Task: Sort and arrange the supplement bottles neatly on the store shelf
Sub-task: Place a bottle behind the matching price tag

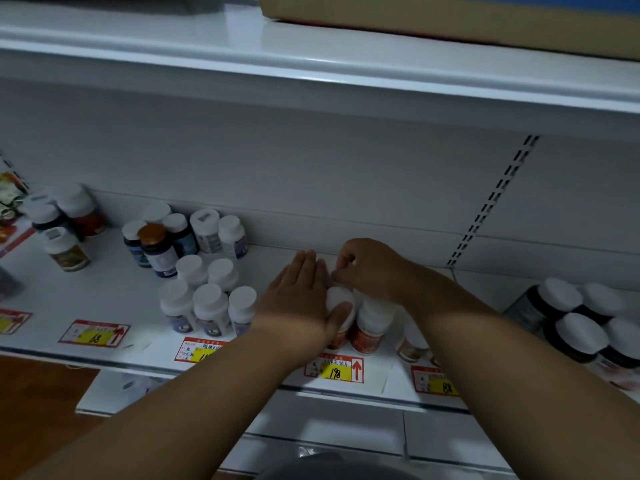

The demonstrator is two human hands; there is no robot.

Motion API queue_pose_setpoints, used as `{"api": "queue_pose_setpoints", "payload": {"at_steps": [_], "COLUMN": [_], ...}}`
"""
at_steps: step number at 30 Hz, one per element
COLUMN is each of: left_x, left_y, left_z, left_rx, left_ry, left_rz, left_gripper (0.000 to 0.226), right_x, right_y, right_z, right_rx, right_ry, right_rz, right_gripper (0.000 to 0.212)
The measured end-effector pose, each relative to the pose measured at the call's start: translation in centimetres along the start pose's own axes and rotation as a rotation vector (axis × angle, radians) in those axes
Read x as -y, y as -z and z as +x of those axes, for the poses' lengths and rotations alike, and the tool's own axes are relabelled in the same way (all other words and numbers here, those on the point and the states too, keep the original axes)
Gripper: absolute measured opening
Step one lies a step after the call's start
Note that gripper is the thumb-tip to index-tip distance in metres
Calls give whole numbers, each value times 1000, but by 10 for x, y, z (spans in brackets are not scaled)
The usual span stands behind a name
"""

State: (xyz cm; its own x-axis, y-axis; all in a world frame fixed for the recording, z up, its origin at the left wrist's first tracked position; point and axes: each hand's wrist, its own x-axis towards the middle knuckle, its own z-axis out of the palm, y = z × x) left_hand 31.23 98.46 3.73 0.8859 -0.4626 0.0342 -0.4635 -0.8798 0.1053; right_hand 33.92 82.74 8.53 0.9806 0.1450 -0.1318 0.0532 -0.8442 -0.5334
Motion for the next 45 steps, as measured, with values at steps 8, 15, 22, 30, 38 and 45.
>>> {"api": "queue_pose_setpoints", "payload": {"at_steps": [8, 15, 22, 30, 38, 45], "left_x": [2, 62, 154, 196, 205, 190], "left_y": [0, 14, 22, 39, 40, 48], "left_z": [-10, -20, -31, -40, -38, -37], "left_rx": [-287, -514, -438, -316, -217, -266], "left_ry": [23, 69, 94, 36, -3, 48], "left_rz": [-299, -394, -376, -345, -358, -596], "left_gripper": [74, 48, 48, 60, 51, 69], "right_x": [-2, 51, 119, 134, 132, 153], "right_y": [3, -17, -65, -107, -93, -61], "right_z": [10, 38, 112, 152, 149, 96], "right_rx": [-86, -238, -167, -132, -230, -462], "right_ry": [18, 241, 190, 98, 47, 27], "right_rz": [-10, -57, -153, -209, -178, 214], "right_gripper": [3, 8, 34, 29, 36, 26]}}
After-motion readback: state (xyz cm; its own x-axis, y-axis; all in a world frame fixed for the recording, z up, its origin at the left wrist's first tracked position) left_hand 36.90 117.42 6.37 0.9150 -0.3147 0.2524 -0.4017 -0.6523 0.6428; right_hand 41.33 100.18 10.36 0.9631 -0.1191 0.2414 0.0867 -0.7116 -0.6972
